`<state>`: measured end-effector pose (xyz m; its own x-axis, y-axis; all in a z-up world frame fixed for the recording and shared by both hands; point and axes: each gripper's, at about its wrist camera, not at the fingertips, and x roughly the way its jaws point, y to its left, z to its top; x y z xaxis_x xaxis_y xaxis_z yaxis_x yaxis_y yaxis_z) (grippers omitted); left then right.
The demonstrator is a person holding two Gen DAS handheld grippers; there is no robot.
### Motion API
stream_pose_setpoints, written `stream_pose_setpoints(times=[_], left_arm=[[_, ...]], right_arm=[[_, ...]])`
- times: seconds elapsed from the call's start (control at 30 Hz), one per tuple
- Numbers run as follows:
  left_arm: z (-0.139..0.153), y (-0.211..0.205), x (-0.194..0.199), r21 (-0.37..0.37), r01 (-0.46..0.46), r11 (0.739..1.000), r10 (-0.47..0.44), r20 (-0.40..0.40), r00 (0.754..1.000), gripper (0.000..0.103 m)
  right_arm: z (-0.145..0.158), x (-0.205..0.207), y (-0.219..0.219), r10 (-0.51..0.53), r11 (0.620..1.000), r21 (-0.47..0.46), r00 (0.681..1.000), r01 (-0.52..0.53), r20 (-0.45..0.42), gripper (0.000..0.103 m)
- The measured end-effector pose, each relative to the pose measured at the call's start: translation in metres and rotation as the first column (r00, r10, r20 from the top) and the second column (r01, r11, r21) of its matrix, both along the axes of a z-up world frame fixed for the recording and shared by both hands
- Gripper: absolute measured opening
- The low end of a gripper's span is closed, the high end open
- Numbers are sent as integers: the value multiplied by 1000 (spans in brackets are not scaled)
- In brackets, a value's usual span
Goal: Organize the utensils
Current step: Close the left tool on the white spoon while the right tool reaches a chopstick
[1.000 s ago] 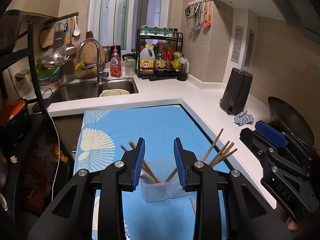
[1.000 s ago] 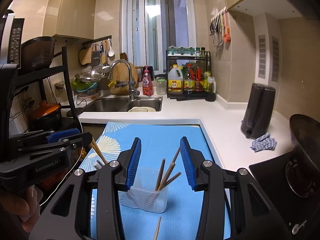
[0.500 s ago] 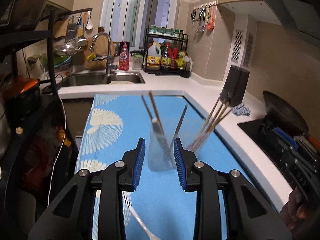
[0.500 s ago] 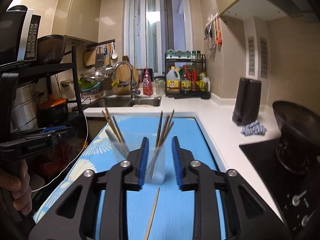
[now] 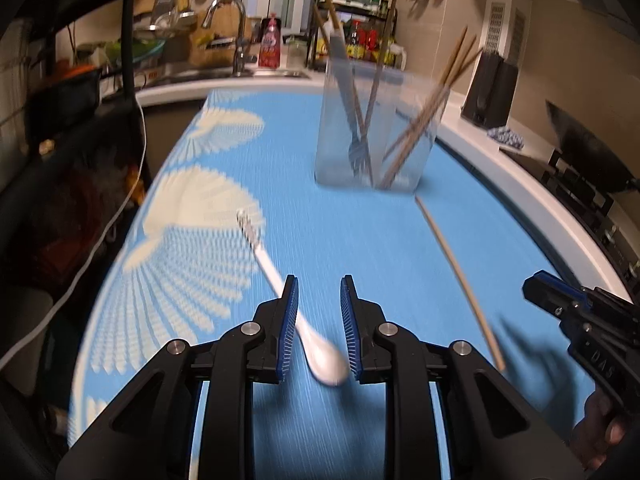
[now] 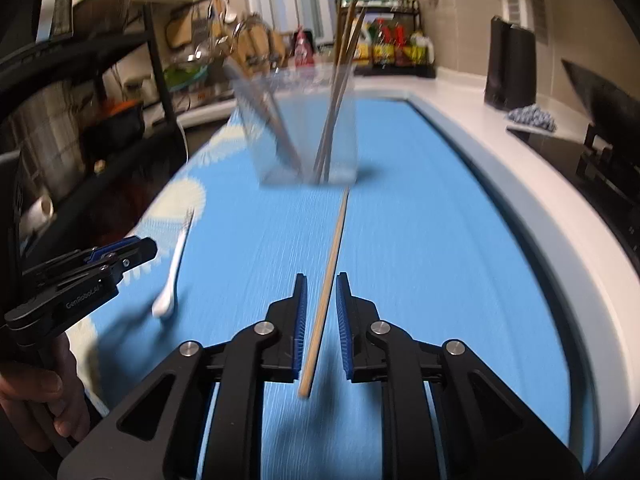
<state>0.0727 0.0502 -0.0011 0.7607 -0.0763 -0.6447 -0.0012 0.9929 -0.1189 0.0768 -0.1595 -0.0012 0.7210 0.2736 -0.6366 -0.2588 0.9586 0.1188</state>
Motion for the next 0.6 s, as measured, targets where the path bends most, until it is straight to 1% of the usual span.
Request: stream_pose_setpoints(times=[0.07,0.13,0.17,0.27,0.37,0.47,0.53,0.6], left_arm=[[-11,-1,-5,15,-16,1000,16,-13,1000,25],[-17,-1,-11,17,-44,999,44,-13,999,38],[-18,0,-12,11,-50,999,50,-14,999,39],[-22,0,-16,7,-67,998,67,-10,998,39],[-27,4,-18,-20,-89,996,88,-19,996,39],[-33,7,-16,-52,-90,995,88,-43,995,39],[-33,5,-15,-48,-85,995,83,-41,996,39],[-34,3,-15,-44,-81,996,80,-37,996,37]], right_arm=[[-12,-4,6,18,1000,-24,1000,-18,-24,26],[-21,-6,10,28,999,-42,999,-30,-41,29],[-23,-6,11,27,998,-48,999,-29,-46,31],[-32,-4,12,23,998,-64,998,-27,-61,31],[-37,-3,13,19,998,-65,997,-24,-75,31],[-41,-5,15,17,997,-79,997,-22,-69,31],[-41,-5,15,17,997,-81,998,-22,-65,31],[-41,-5,14,11,997,-78,998,-15,-63,29]])
